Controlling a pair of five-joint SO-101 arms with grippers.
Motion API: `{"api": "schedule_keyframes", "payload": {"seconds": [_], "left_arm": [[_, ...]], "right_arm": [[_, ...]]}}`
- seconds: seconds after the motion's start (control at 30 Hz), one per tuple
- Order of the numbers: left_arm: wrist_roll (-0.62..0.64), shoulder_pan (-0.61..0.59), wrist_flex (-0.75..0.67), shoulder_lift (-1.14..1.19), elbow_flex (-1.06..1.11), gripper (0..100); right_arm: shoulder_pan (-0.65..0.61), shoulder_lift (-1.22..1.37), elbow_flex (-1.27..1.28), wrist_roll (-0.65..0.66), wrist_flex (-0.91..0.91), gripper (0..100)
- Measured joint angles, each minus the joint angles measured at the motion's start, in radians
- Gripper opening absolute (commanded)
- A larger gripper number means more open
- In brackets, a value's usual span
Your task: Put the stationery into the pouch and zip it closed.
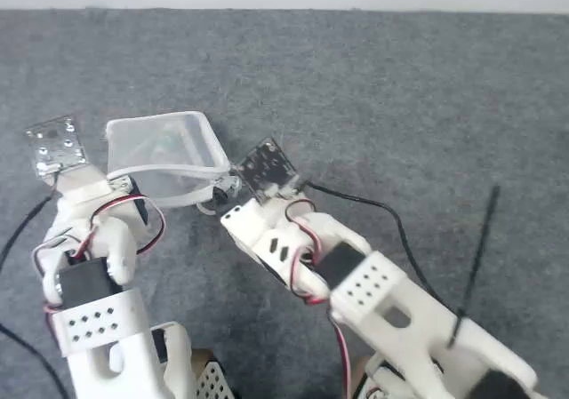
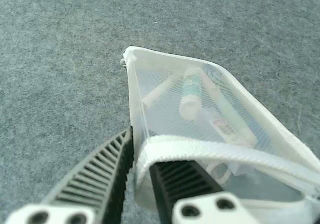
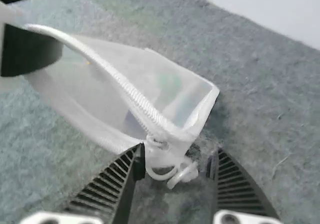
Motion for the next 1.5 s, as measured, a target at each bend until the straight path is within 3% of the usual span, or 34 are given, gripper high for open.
{"api": "schedule_keyframes", "payload": {"seconds": [0.2, 0.37, 0.67, 1.0, 1.27, 1.5], "left_arm": [[0.0, 0.0, 0.0, 0.0, 0.002, 3], [0.0, -0.005, 0.0, 0.0, 0.002, 3], [0.044, -0.104, -0.026, 0.0, 0.002, 3], [0.044, -0.106, -0.029, 0.0, 0.002, 3], [0.044, -0.106, -0.029, 0.0, 0.002, 3], [0.044, -0.106, -0.029, 0.0, 0.002, 3]], "right_arm": [[0.0, 0.06, -0.023, 0.0, 0.005, 18.8], [0.002, -0.029, -0.023, 0.0, 0.117, 18.8], [0.003, -0.147, -0.023, 0.0, 0.203, 18.8], [0.003, 0.18, -0.023, 0.0, -0.034, 19.1], [0.003, 0.255, -0.023, 0.048, -0.135, 19.1], [0.003, 0.394, -0.023, 0.02, -0.339, 18.9]]}}
